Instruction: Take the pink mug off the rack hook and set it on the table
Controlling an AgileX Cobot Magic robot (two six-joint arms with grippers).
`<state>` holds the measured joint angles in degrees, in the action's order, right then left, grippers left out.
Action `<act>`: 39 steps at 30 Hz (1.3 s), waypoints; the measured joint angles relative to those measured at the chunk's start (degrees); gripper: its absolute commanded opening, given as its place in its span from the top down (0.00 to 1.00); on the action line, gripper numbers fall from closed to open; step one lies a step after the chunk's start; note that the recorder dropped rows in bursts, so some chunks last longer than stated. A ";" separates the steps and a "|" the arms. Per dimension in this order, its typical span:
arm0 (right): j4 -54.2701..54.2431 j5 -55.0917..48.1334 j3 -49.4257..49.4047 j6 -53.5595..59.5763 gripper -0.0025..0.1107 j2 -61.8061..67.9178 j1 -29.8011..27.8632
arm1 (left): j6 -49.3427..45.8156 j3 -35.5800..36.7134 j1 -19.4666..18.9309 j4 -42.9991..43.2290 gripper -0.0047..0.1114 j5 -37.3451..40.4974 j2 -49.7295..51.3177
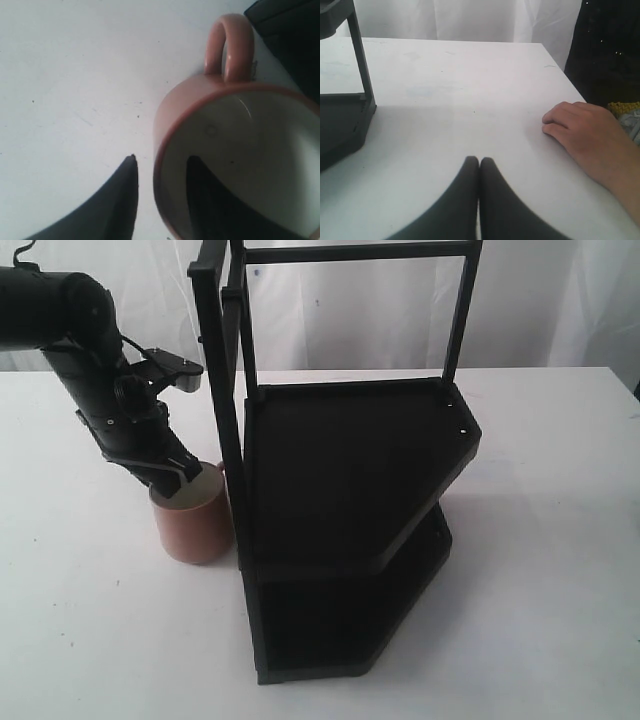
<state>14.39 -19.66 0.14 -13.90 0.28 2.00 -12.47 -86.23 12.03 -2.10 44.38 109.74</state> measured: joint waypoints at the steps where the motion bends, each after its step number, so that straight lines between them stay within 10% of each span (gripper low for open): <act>1: 0.00 0.00 0.00 0.00 0.98 0.00 0.00 | 0.00 0.00 0.00 0.00 0.58 0.00 0.00; 16: 0.00 0.00 0.00 0.00 0.98 0.00 0.00 | 3.44 -8.76 0.00 3.25 0.58 13.35 -3.71; 19: 0.00 0.00 0.00 0.00 0.98 0.00 0.00 | 8.36 -6.45 0.00 8.09 0.72 11.94 -8.45; 23: 0.00 0.00 0.00 0.00 0.98 0.00 0.00 | 19.94 7.45 -1.72 17.79 0.96 -2.06 -16.62; 34: 0.00 0.00 0.00 0.00 0.98 0.00 0.00 | 49.00 51.63 -19.26 28.23 0.96 -47.25 -41.02; 39: 0.00 0.00 0.00 0.00 0.98 0.00 0.00 | 49.27 61.38 -20.80 27.03 0.96 -55.25 -49.56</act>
<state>14.39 -19.66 0.14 -13.90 0.28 2.00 36.79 -24.86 -8.77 24.93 -10.87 60.19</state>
